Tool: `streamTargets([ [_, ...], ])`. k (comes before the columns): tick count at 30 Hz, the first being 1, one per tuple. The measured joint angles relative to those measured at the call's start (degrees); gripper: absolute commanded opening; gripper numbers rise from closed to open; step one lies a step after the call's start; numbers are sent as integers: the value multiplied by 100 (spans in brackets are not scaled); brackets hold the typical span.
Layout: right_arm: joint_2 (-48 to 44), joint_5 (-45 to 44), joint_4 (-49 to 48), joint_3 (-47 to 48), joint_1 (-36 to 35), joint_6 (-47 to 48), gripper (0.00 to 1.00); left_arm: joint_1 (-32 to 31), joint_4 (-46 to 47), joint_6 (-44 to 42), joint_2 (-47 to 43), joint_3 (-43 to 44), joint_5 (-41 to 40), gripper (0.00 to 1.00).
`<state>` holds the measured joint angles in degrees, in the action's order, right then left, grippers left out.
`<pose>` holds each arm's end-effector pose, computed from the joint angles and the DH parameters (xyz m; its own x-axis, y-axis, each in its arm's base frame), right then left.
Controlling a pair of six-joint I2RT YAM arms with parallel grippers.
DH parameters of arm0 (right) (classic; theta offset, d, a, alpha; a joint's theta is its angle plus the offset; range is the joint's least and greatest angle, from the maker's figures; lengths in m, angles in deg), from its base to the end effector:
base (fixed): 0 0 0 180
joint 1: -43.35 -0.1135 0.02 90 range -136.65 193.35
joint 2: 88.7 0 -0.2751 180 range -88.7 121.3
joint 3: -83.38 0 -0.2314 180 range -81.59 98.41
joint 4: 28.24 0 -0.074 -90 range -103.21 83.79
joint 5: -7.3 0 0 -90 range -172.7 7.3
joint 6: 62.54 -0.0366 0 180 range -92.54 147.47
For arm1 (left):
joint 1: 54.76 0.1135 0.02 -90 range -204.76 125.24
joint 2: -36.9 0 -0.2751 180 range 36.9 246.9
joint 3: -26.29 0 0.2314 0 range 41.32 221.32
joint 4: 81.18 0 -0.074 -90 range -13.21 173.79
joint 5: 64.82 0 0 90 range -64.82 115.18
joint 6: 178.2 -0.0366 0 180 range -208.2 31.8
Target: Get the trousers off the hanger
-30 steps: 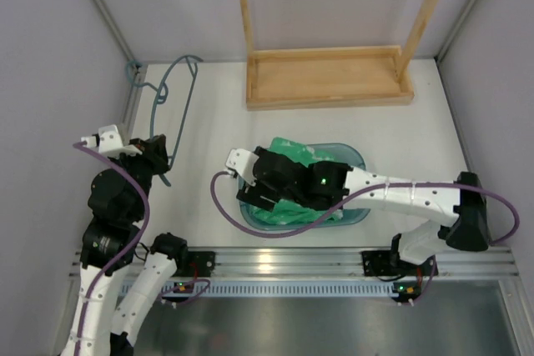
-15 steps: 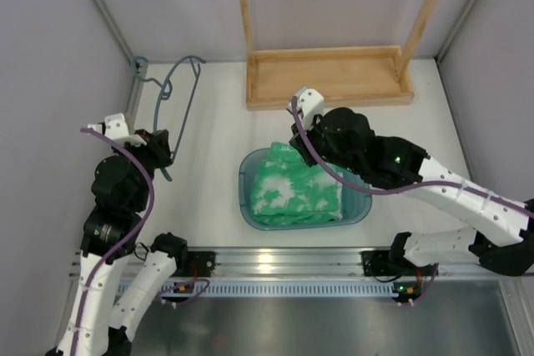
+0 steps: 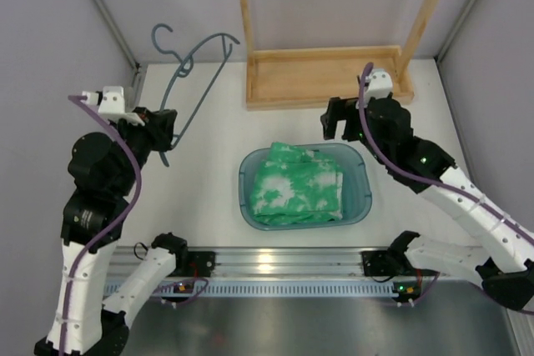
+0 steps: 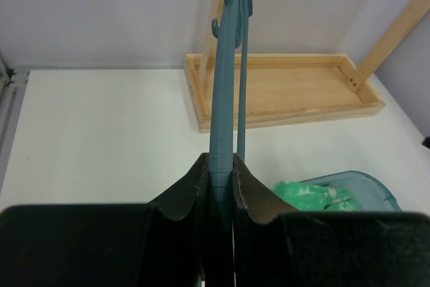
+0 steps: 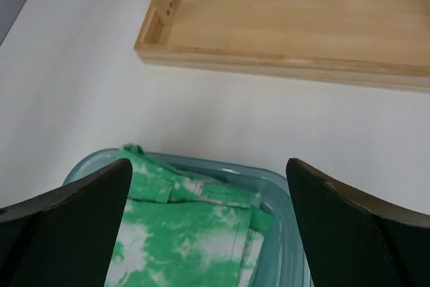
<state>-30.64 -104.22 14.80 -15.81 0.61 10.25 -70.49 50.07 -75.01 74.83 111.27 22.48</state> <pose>0.1481 0.1185 0.3990 -0.3553 0.0464 -0.9336 -0.2864 0.9453 0.1560 0.0690 -0.0176 0.4487 -0.0793 -0.2145 -0.9735 0.2130 0.9504 -0.2267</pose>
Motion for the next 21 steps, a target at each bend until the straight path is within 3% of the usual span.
streamTargets([
  [10, -116, -658, -310, -428, 1220, -470, 99, 0, -46, -516, 2192, 1974, 984, 0],
  [16, -111, -748, -308, -437, 1825, -487, 99, -221, 83, -780, 3646, 3136, 483, 0],
  [21, -52, -592, -337, -415, 2236, -337, 99, -516, 334, -986, 4360, 3709, 157, 0],
])
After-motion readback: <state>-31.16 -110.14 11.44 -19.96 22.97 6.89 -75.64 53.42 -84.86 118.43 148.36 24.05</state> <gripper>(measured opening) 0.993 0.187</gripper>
